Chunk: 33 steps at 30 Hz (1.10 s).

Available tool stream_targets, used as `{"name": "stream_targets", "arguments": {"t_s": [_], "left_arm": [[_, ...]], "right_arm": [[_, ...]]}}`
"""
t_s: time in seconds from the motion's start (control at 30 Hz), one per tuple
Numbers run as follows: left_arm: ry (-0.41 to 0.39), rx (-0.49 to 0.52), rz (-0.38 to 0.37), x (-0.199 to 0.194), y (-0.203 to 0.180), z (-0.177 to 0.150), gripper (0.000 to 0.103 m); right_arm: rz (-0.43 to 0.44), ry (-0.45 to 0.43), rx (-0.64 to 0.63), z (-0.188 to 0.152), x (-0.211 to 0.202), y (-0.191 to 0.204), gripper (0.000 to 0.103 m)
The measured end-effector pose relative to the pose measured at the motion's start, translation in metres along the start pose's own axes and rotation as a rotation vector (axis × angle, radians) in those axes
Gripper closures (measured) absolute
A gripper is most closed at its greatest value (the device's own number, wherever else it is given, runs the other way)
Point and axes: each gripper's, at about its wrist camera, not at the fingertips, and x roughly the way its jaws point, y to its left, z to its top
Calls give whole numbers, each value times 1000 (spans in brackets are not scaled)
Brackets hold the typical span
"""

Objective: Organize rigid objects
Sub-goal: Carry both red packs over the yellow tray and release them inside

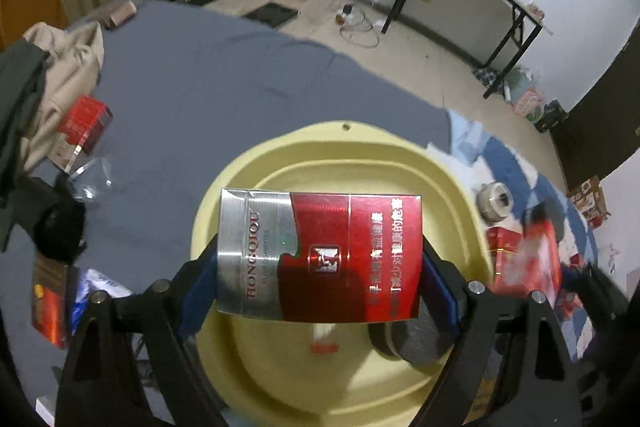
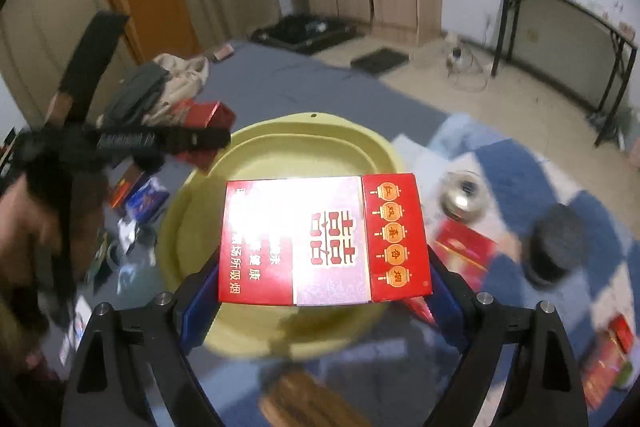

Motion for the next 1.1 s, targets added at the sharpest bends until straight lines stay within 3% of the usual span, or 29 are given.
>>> {"name": "stream_targets", "arguments": {"t_s": [0.1, 0.27, 0.37, 0.53, 0.57, 0.63, 0.9, 1.1], "left_arm": [[50, 13, 36, 23, 4, -1, 15], [84, -26, 20, 41, 14, -8, 15], [86, -28, 33, 44, 12, -9, 15], [83, -73, 25, 41, 18, -7, 14], [78, -83, 20, 38, 19, -5, 12], [48, -100, 11, 26, 18, -2, 0], [-32, 20, -32, -22, -39, 0, 0], [9, 143, -124, -36, -112, -30, 0]], "right_arm": [[-4, 75, -18, 26, 42, 0, 13], [-29, 162, -22, 54, 105, -2, 13], [-42, 175, -37, 57, 128, -4, 13], [-30, 169, -34, 59, 133, 0, 12], [-30, 159, -34, 56, 129, 1, 9], [-23, 125, -32, 50, 117, 4, 2], [25, -23, 55, 19, 25, -13, 0], [-31, -124, 210, -48, -73, -82, 0]]}}
